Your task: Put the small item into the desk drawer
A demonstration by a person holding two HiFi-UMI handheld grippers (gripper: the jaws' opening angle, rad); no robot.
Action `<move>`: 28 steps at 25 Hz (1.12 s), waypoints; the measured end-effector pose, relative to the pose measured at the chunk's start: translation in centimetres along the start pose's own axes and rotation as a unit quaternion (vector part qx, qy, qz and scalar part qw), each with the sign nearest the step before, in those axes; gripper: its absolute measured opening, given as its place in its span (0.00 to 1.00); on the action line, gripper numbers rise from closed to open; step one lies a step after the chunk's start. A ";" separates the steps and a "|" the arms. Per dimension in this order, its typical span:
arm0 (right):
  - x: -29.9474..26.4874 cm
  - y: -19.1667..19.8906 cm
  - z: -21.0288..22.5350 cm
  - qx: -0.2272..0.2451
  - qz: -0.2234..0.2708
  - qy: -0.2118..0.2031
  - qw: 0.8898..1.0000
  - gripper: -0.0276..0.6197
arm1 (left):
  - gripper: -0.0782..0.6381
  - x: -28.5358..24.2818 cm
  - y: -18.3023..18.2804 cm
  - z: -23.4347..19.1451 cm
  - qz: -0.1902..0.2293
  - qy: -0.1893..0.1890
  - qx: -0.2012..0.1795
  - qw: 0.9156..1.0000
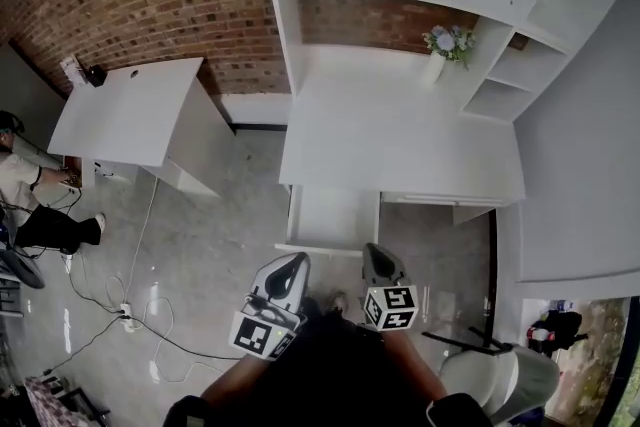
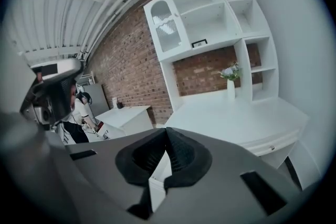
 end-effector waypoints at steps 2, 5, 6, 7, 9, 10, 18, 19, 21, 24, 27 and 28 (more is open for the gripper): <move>1.5 -1.1 -1.0 0.003 0.014 -0.001 1.000 0.06 | 0.14 0.4 -0.3 -0.4 0.003 -0.005 0.004 1.000; 3.2 -2.5 -2.5 0.007 0.029 -0.003 1.000 0.06 | 0.14 0.8 -0.5 -1.1 0.002 -0.009 0.011 1.000; 3.6 -2.9 -3.0 0.008 0.034 -0.002 0.999 0.06 | 0.14 0.8 -0.5 -1.4 0.000 -0.008 0.013 1.000; 4.1 -3.3 -3.5 0.009 0.039 0.001 0.999 0.06 | 0.14 0.9 -0.4 -1.6 -0.001 -0.006 0.015 1.000; 4.7 -4.0 -4.4 0.014 0.049 0.006 0.999 0.06 | 0.14 1.0 -0.4 -2.1 -0.004 -0.003 0.016 1.000; 4.8 -4.3 -4.8 0.018 0.053 0.009 0.998 0.06 | 0.14 1.1 -0.4 -2.5 -0.005 -0.001 0.017 1.000; 4.7 -5.4 -6.1 0.023 0.076 0.005 0.997 0.06 | 0.14 1.2 -0.1 -3.6 -0.004 0.005 0.026 1.000; 4.6 -5.5 -6.3 0.024 0.078 0.005 0.997 0.06 | 0.14 1.3 0.0 -3.7 -0.004 0.006 0.026 1.000; 4.5 -5.6 -6.5 0.024 0.082 0.006 0.996 0.06 | 0.14 1.5 0.0 -3.7 -0.004 0.008 0.023 1.000; 4.3 -5.8 -6.7 0.021 0.084 0.008 0.996 0.06 | 0.14 1.8 -0.2 -4.0 -0.002 0.009 0.017 1.000; 4.0 -5.7 -7.0 0.024 0.079 0.007 0.997 0.06 | 0.14 2.1 0.0 -4.3 -0.003 0.005 0.013 1.000; 4.0 -5.7 -7.0 0.025 0.077 0.007 0.997 0.06 | 0.14 2.1 0.0 -4.3 -0.003 0.005 0.012 1.000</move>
Point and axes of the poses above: the fingertips, and each gripper's own axes: x backward along the fingers, z to its right, y out of its underside, the point moved 3 cm from there along x, backward along the fingers, and after that the axes turned 3 degrees about -y, right-handed, at the moved point
